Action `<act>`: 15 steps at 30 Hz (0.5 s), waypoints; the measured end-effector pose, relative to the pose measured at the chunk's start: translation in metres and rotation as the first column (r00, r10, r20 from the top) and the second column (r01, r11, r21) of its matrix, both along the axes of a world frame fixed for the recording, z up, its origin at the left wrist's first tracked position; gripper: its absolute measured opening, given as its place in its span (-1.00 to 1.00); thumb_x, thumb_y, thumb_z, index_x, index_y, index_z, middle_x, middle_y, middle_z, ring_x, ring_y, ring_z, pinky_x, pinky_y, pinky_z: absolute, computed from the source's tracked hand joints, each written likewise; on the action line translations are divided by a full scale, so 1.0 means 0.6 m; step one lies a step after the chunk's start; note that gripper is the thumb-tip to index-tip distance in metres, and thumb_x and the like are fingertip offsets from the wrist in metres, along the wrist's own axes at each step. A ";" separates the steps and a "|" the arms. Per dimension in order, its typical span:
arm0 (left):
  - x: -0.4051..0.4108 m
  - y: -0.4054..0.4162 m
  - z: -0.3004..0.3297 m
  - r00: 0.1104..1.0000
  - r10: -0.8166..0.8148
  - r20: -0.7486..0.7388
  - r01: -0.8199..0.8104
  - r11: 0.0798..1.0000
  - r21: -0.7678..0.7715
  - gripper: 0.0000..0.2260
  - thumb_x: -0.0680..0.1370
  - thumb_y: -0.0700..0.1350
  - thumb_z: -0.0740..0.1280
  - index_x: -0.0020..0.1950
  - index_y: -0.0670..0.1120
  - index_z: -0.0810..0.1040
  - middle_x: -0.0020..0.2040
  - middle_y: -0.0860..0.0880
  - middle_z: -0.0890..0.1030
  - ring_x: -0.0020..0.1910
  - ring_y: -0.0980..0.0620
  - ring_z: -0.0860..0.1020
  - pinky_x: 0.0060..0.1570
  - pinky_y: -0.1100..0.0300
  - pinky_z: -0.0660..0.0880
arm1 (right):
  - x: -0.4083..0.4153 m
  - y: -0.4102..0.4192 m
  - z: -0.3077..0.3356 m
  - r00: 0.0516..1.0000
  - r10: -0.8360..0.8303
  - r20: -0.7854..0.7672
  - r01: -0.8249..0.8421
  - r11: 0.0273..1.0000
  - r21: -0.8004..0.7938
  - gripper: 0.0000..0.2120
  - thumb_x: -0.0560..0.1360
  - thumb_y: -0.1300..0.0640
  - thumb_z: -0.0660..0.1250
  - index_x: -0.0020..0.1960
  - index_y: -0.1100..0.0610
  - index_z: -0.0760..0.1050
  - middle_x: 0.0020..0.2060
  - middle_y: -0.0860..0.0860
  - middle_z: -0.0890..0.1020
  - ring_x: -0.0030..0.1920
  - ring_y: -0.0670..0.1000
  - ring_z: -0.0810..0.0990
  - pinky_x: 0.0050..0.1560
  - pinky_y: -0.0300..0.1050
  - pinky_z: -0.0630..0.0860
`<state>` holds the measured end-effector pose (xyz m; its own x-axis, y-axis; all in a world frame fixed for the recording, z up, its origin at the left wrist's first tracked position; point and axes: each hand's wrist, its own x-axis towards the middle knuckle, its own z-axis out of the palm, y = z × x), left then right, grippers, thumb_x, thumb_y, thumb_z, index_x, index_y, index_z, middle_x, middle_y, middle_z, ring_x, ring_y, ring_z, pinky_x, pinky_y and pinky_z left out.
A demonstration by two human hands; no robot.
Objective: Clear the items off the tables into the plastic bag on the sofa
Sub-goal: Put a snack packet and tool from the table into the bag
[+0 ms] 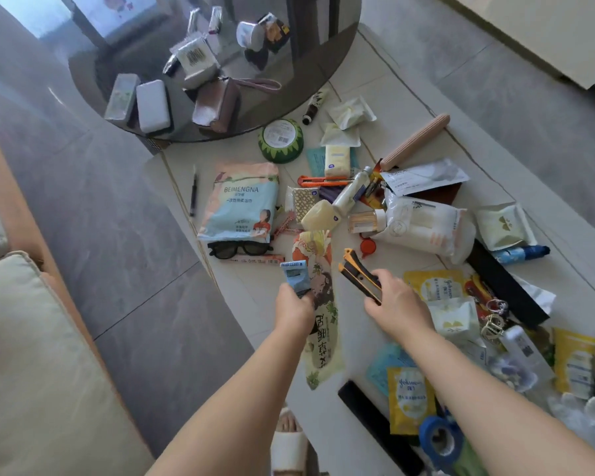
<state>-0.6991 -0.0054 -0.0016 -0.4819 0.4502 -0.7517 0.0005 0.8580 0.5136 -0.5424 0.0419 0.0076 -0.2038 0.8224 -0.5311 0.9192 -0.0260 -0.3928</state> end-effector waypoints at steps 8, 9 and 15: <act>-0.109 -0.060 0.166 0.990 0.140 0.030 -0.142 0.987 0.076 -0.75 0.48 -0.19 0.41 0.04 -0.04 0.37 -0.11 -0.01 0.55 -0.13 -0.02 0.58 -0.07 0.06 0.54 | -0.088 -0.024 0.149 0.981 0.182 -0.069 -0.187 0.980 -0.076 -0.61 0.49 0.04 0.23 0.31 -0.01 0.31 0.05 -0.02 0.54 -0.07 0.02 0.50 -0.19 -0.11 0.44; -0.123 -0.073 0.186 0.984 0.174 0.034 -0.176 0.981 0.085 -0.73 0.47 -0.20 0.43 0.05 -0.05 0.39 -0.09 -0.03 0.56 -0.09 -0.05 0.59 -0.02 0.03 0.55 | -0.105 -0.029 0.167 0.975 0.208 -0.082 -0.214 0.973 -0.081 -0.61 0.49 0.04 0.23 0.31 -0.01 0.32 0.04 -0.03 0.54 -0.06 0.01 0.50 -0.17 -0.10 0.46; -0.221 -0.171 0.281 0.898 0.424 0.115 -0.437 0.890 0.131 -0.70 0.50 -0.22 0.38 0.20 -0.18 0.43 0.05 -0.19 0.60 -0.05 -0.13 0.62 -0.09 0.03 0.57 | -0.224 -0.078 0.258 0.945 0.237 -0.224 -0.271 0.953 -0.133 -0.59 0.52 -0.01 0.30 0.33 0.05 0.37 0.12 0.04 0.57 -0.03 0.01 0.50 -0.10 -0.15 0.40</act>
<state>-0.8319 -0.1077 0.1671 -0.5943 0.3226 -0.7367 -0.3988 0.6773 0.6182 -0.6769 -0.0049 0.1623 -0.5119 0.6365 -0.5769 0.8047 0.1202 -0.5814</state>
